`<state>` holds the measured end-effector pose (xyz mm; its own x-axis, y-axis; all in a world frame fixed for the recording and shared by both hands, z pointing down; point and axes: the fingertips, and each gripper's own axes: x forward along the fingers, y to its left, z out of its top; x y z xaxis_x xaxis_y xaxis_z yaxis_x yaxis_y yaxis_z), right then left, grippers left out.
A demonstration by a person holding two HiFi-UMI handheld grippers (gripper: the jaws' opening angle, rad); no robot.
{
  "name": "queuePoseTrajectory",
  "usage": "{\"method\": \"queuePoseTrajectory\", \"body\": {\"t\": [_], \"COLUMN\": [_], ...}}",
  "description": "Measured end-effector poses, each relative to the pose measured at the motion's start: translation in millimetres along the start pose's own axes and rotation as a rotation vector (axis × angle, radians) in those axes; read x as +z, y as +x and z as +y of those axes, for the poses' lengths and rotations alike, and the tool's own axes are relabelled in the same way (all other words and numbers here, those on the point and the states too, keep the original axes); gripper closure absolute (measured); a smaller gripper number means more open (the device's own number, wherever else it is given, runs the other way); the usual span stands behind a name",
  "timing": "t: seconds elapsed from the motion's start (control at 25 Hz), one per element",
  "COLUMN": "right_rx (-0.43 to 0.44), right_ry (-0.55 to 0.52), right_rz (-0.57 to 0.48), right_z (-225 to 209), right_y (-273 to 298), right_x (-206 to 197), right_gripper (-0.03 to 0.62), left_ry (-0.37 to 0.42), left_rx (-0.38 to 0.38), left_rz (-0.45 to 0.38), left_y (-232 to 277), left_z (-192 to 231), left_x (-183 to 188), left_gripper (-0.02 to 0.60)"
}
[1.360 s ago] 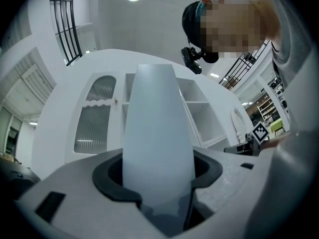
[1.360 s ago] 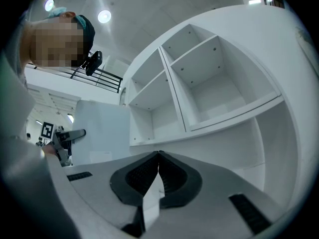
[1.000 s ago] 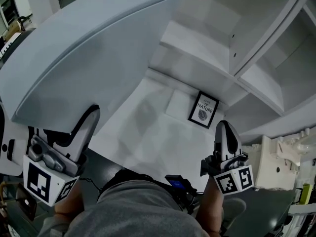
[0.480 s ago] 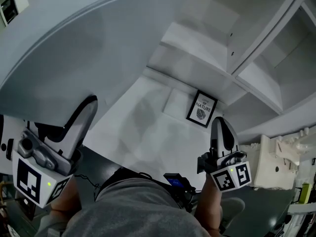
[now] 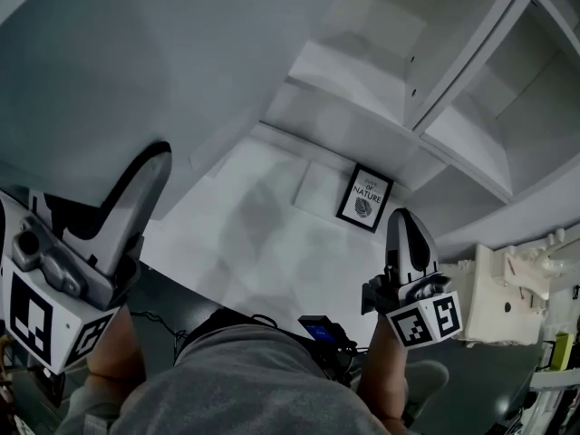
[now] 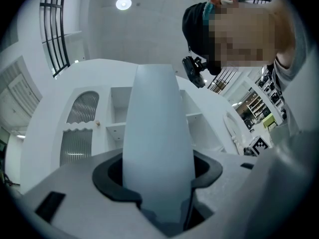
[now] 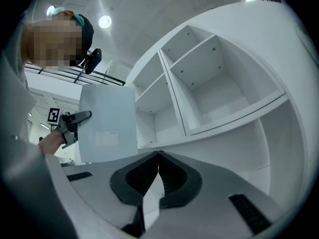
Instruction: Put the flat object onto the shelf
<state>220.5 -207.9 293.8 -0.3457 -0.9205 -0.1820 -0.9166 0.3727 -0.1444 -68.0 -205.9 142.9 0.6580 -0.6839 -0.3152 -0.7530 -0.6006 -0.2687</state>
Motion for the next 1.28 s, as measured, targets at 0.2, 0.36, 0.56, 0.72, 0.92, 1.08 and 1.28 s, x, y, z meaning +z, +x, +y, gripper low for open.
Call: {"method": "queuePoseTrajectory", "body": {"t": [0.2, 0.36, 0.56, 0.72, 0.92, 1.08, 1.28], "right_rx": [-0.001, -0.002, 0.008, 0.026, 0.064, 0.096, 0.134], "right_ry": [-0.002, -0.006, -0.048, -0.089, -0.152, -0.201, -0.251], "right_rz": [0.003, -0.003, -0.008, -0.019, -0.041, -0.061, -0.063], "right_z": [0, -1, 8, 14, 27, 41, 55], "right_y": [-1, -2, -2, 5, 19, 28, 39], "right_x": [2, 6, 14, 26, 49, 67, 77], "right_gripper": [0.566, 0.566, 0.566, 0.566, 0.566, 0.566, 0.566], "left_ry": [0.017, 0.008, 0.017, 0.028, 0.032, 0.044, 0.092], "left_rx": [-0.023, -0.053, -0.072, -0.081, -0.095, -0.103, -0.122], "left_rz": [-0.009, -0.012, -0.002, 0.018, -0.001, -0.025, -0.028], "left_y": [14, 26, 36, 41, 43, 42, 49], "left_z": [-1, -5, -10, -13, -16, -18, -22], "left_x": [6, 9, 14, 16, 25, 33, 38], "left_gripper": [0.318, 0.318, 0.316, 0.314, 0.314, 0.314, 0.314]}}
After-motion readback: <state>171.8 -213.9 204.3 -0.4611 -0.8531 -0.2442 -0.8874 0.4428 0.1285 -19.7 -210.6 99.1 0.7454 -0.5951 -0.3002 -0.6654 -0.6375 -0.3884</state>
